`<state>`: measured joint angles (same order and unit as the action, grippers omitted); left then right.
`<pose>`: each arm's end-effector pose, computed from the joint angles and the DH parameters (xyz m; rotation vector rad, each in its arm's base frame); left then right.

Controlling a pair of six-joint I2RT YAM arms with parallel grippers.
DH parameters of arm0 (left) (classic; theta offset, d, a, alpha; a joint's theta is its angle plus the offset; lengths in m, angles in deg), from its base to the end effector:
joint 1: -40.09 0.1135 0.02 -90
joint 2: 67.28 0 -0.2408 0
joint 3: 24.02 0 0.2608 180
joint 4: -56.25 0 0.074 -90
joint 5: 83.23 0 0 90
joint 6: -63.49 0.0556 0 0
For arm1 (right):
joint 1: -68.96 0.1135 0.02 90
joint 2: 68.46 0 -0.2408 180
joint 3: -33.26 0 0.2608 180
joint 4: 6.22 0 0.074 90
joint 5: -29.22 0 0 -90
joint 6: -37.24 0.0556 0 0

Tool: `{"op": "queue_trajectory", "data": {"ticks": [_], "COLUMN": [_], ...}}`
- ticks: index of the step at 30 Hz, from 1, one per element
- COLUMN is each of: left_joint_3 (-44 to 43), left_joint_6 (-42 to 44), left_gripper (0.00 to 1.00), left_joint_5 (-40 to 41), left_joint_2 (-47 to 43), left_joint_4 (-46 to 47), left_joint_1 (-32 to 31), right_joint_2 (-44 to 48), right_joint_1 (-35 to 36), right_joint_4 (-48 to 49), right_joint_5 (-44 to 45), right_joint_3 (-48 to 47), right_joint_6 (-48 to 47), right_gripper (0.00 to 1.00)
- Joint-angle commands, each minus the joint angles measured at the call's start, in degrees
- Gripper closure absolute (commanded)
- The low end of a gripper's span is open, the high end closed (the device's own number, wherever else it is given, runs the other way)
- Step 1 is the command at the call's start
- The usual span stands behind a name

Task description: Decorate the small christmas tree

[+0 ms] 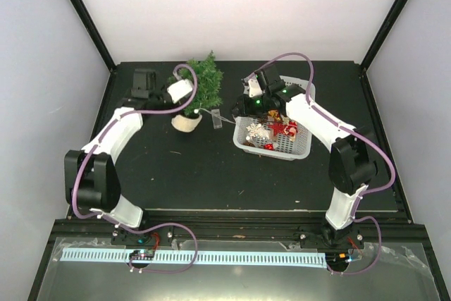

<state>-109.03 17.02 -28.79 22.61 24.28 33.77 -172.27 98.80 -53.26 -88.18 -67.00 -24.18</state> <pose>0.3690 -0.0734 0.2606 1.1723 1.7354 -0.2985 0.3482 0.2292 0.2359 -0.2545 2.5860 1.0033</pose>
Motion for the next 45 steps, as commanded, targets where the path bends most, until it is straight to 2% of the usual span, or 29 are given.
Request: {"op": "queue_trajectory", "data": {"ticks": [1, 6, 12, 14, 18, 25, 32, 36, 39, 45], "left_joint_3": [6.3, 10.3, 12.0, 12.7, 12.9, 10.6, 9.0, 8.4, 8.0, 7.7], "left_joint_6": [-1.8, -4.3, -8.2, -9.5, -10.1, -14.2, -16.2, -16.0, -16.4, -16.2], "left_gripper": [0.98, 0.98, 0.98, 0.99, 0.98, 0.98, 0.98, 0.98, 0.98, 0.98], "left_joint_5": [-0.8, -4.1, -5.7, -6.2, -6.9, -8.1, -9.5, -10.6, -11.2, -12.2], "left_joint_2": [-3.6, -5.8, -7.0, -7.3, -7.7, -7.1, -7.0, -7.2, -7.5, -7.8], "left_joint_4": [8.6, 10.3, 12.2, 12.8, 12.2, 11.0, 10.2, 9.0, 8.5, 7.4], "left_joint_1": [0.9, 4.1, 7.8, 8.8, 9.6, 9.9, 9.9, 9.8, 9.9, 9.9], "right_joint_2": [1.8, 1.7, -0.7, -2.6, -5.1, -7.6, -9.9, -10.8, -12.2, -13.2], "right_joint_1": [0.1, 0.1, 0.1, 0.2, 1.5, 4.3, 7.3, 9.3, 10.3, 11.1], "right_joint_4": [1.8, 3.6, 6.2, 6.3, 7.4, 1.0, -5.1, -3.7, -2.9, -2.3], "right_joint_5": [-0.4, -1.0, -1.1, -2.4, -5.0, -4.1, -3.0, -4.8, -5.5, -4.2], "right_joint_3": [0.2, -1.3, -7.3, -10.2, -13.7, -16.3, -15.8, -14.4, -14.8, -16.0], "right_joint_6": [-0.5, 0.8, 3.9, 5.1, 6.6, 3.8, 0.4, 0.6, 1.3, 1.4], "right_gripper": [0.60, 0.54, 0.38, 0.35, 0.35, 0.35, 0.33, 0.32, 0.41, 0.78]}}
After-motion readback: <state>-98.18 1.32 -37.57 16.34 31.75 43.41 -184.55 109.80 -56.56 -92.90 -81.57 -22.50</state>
